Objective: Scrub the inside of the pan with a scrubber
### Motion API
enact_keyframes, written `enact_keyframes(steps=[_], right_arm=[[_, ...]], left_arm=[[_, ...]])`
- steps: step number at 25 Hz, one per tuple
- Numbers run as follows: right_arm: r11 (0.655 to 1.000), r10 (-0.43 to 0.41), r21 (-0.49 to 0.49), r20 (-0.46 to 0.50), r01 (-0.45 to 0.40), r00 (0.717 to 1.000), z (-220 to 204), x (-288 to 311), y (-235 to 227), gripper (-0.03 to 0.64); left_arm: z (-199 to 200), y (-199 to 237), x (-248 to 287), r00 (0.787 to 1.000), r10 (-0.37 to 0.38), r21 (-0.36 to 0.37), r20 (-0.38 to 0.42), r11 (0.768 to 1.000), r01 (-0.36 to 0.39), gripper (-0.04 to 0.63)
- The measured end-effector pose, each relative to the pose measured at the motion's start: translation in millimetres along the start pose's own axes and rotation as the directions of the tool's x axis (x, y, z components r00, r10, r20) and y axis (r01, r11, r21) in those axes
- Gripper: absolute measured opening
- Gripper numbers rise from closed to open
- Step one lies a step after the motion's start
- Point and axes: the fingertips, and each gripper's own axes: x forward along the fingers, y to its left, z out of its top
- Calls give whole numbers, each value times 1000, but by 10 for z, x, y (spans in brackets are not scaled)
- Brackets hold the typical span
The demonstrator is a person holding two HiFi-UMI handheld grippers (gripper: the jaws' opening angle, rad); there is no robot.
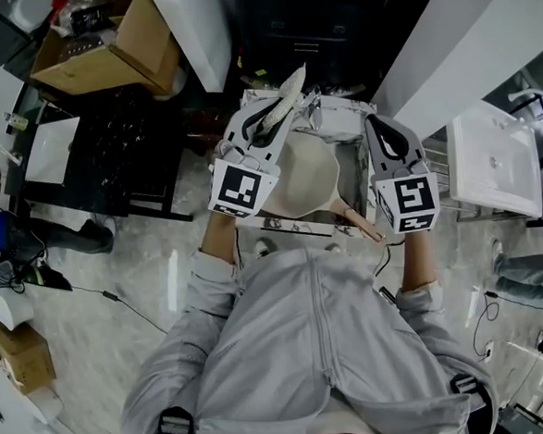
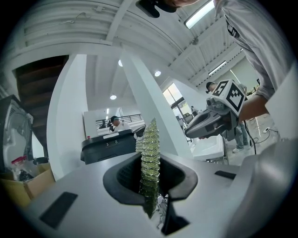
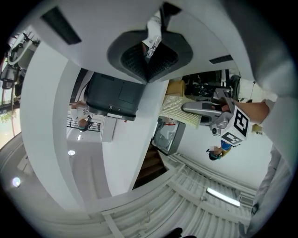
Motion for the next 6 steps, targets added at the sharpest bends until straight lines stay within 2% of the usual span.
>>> enact_keyframes(steps=[6], right_arm=[[1000,11,-9,-7,-11,1000,-44,-15,38,34]], left_arm=[[-32,-59,-10,1000,-13,2,-11,1000,13,71]])
